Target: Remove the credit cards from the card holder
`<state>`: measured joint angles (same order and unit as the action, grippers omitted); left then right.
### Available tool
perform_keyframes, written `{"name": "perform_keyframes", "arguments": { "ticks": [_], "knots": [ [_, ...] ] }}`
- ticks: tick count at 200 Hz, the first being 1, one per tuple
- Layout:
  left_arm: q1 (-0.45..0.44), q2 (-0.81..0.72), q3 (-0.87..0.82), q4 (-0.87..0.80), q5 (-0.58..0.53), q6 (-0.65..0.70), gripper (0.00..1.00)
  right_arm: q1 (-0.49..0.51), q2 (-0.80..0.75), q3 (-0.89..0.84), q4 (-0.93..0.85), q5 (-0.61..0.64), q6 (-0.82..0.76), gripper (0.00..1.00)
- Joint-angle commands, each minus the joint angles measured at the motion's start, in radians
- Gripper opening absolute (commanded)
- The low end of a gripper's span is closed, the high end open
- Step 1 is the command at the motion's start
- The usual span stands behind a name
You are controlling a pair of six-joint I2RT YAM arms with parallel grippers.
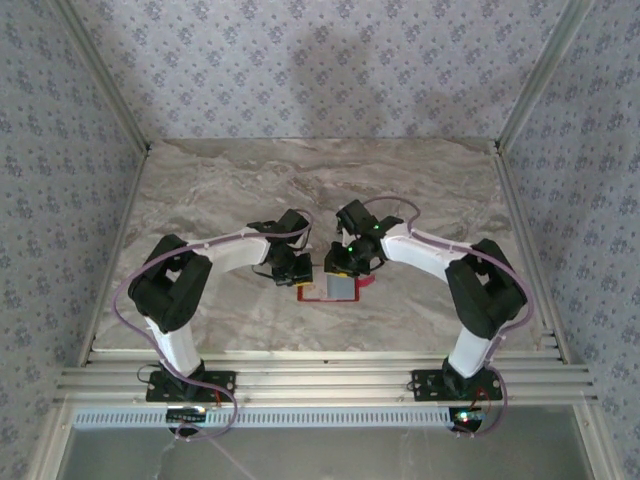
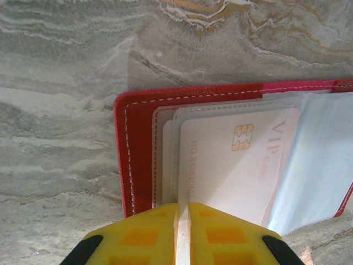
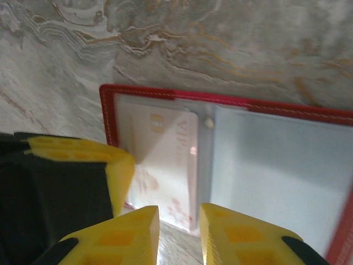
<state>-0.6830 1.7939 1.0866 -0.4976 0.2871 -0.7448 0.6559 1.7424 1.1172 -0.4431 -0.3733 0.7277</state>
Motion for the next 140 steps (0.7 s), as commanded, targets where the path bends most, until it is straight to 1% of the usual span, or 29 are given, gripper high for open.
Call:
{"name": "perform_keyframes", "arguments": {
  "ticks": [1,52,140],
  "knots": [
    [-0.008,0.014,-0.009,-0.027,-0.017,0.013,0.14,-0.002,0.046,-0.003,0.073,-0.078,0.042,0.26],
    [-0.008,0.006,-0.019,-0.024,-0.019,0.007,0.14,0.000,0.098,0.000,0.095,-0.098,0.044,0.24],
    [-0.007,-0.001,-0.027,-0.023,-0.017,0.001,0.14,0.006,0.125,-0.003,0.080,-0.075,0.032,0.24]
  ]
}}
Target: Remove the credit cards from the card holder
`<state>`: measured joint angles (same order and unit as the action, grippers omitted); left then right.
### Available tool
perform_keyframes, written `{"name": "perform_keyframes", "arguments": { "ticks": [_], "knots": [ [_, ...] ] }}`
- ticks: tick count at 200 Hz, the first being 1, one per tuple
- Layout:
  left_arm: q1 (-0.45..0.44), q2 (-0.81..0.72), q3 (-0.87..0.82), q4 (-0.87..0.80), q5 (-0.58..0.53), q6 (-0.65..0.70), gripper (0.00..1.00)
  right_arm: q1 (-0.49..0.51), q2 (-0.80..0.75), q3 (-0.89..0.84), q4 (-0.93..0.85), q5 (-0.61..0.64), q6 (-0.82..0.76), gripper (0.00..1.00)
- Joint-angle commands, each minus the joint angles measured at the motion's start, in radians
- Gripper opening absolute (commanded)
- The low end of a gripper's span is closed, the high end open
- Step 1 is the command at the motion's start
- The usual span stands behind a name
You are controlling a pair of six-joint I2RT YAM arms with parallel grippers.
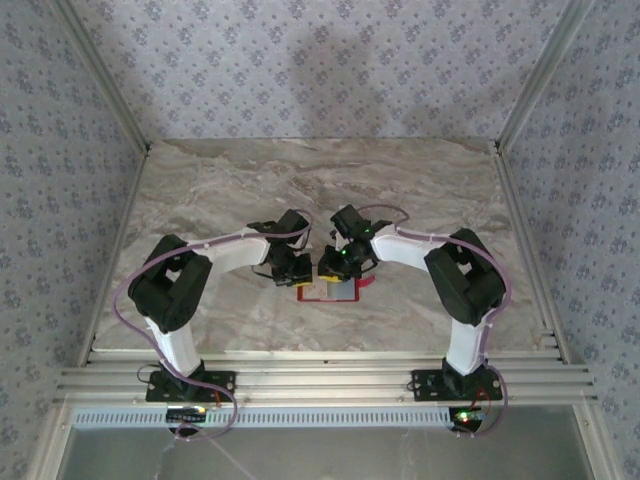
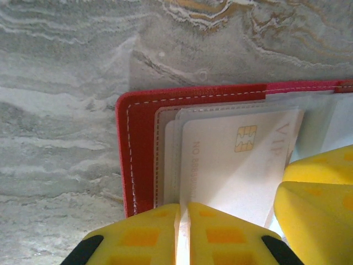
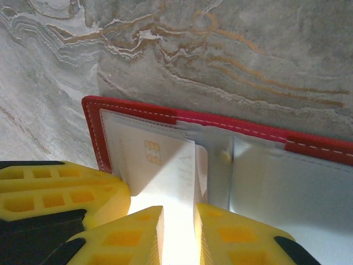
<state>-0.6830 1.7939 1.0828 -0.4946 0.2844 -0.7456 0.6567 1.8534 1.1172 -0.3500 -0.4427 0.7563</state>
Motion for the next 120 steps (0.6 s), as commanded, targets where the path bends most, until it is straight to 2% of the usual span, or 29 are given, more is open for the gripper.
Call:
{"name": "perform_keyframes", "arguments": {
  "ticks": [1,98,120],
  "knots": [
    [-0.008,-0.002,-0.022,-0.026,-0.014,0.002,0.14,0.006,0.014,-0.002,-0.013,-0.005,0.003,0.24],
    [-0.008,-0.004,-0.019,-0.029,-0.019,0.002,0.14,0.020,0.023,-0.003,0.039,-0.062,0.020,0.24],
    [-0.007,-0.005,-0.020,-0.030,-0.020,0.000,0.14,0.022,0.026,-0.005,0.022,-0.043,0.013,0.24]
  ]
}}
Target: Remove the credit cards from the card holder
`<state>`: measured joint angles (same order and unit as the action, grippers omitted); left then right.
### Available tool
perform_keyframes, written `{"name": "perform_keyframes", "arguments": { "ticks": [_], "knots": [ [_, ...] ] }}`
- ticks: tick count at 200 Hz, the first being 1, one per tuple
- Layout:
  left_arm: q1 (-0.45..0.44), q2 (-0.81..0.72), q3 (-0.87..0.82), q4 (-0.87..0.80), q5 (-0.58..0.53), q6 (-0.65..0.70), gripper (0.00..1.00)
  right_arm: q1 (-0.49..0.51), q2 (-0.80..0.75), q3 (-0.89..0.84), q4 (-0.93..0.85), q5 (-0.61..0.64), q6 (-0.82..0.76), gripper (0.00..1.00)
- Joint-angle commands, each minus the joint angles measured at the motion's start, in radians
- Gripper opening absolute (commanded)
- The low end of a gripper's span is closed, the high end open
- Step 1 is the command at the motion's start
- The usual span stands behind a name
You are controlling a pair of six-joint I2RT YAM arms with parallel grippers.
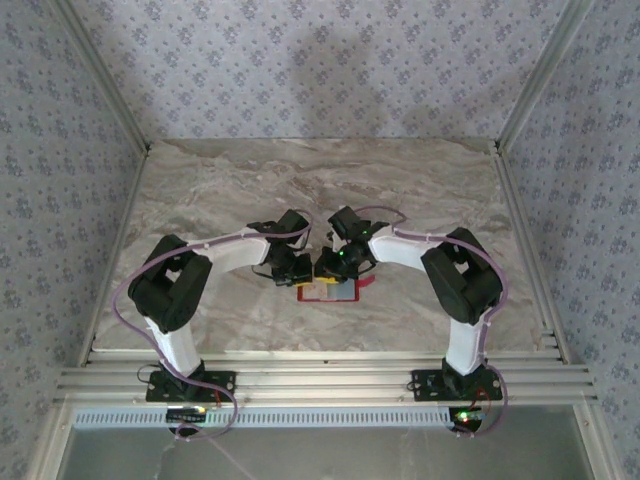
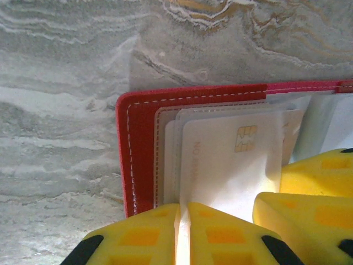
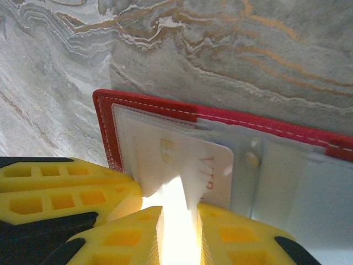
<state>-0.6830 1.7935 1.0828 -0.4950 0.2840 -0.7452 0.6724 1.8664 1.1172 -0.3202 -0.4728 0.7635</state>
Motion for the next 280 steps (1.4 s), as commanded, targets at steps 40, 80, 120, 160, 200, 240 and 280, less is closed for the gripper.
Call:
{"name": "perform_keyframes", "arguments": {
  "ticks": [40,80,120,160,200,240,280],
  "knots": [
    [-0.007,-0.017,-0.021,-0.037,-0.026,-0.002,0.16,0.007,0.014,0.014,-0.109,0.081,-0.038,0.24],
    [-0.007,-0.031,-0.019,-0.045,-0.031,-0.003,0.18,0.004,-0.002,0.031,-0.158,0.128,-0.069,0.24],
    [-0.008,-0.034,-0.014,-0.048,-0.033,-0.001,0.18,0.000,-0.050,0.025,-0.104,0.078,-0.049,0.24],
    [-0.007,-0.043,0.013,-0.062,-0.034,0.002,0.16,-0.018,-0.111,-0.011,-0.077,0.051,-0.026,0.24],
    [-0.008,-0.039,0.051,-0.077,-0.027,0.010,0.14,-0.049,-0.138,-0.053,-0.076,0.038,-0.038,0.24],
    [-0.013,-0.031,0.086,-0.078,-0.022,0.019,0.13,-0.065,-0.132,-0.093,-0.041,0.007,-0.043,0.22],
    [-0.022,0.011,0.103,-0.076,0.004,0.025,0.12,-0.068,-0.114,-0.114,-0.005,-0.014,-0.043,0.21]
  ]
}}
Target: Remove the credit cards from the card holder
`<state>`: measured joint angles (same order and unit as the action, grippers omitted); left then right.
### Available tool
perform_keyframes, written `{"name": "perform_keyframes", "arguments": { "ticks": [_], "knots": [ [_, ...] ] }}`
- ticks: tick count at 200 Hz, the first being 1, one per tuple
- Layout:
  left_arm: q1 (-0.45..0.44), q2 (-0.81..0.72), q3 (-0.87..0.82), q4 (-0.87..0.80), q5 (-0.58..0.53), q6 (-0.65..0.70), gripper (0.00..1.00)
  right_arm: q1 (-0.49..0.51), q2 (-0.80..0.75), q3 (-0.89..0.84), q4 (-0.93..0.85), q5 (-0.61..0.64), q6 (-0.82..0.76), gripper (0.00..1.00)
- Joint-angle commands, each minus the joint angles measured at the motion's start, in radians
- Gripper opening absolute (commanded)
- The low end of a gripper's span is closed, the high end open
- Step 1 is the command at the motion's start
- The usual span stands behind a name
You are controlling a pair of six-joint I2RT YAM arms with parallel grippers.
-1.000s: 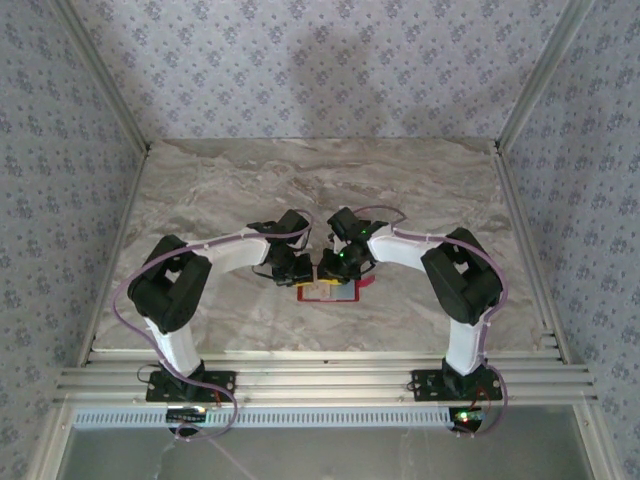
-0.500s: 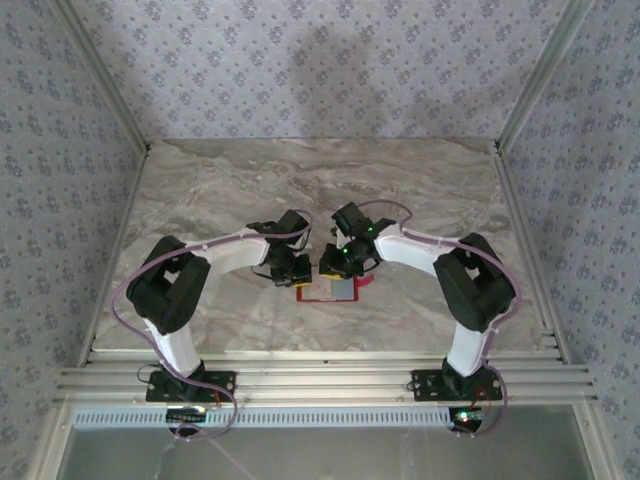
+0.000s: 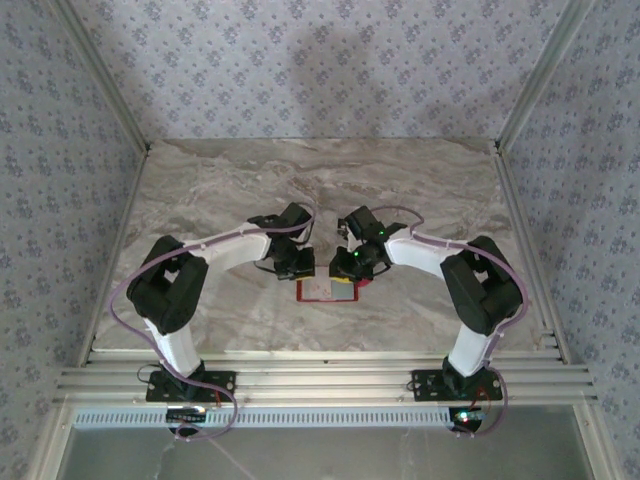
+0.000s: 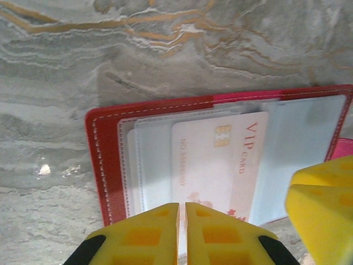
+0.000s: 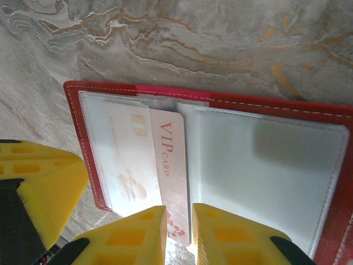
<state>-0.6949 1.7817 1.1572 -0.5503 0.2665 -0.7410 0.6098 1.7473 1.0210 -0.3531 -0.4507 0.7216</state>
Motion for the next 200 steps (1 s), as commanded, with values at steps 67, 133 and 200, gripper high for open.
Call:
{"name": "perform_keyframes", "arguments": {
  "ticks": [67,133,200],
  "knots": [
    [-0.010,0.092,0.015,-0.032,0.033,0.019,0.09,-0.003,0.045,-0.022,0.057,-0.054,-0.010,0.21],
    [-0.011,0.094,-0.003,-0.039,0.030,0.019,0.09,-0.002,0.082,-0.036,0.088,-0.066,-0.014,0.22],
    [-0.010,0.093,0.001,-0.049,0.025,0.024,0.09,-0.005,0.090,-0.072,0.211,-0.152,0.012,0.22]
  ]
}}
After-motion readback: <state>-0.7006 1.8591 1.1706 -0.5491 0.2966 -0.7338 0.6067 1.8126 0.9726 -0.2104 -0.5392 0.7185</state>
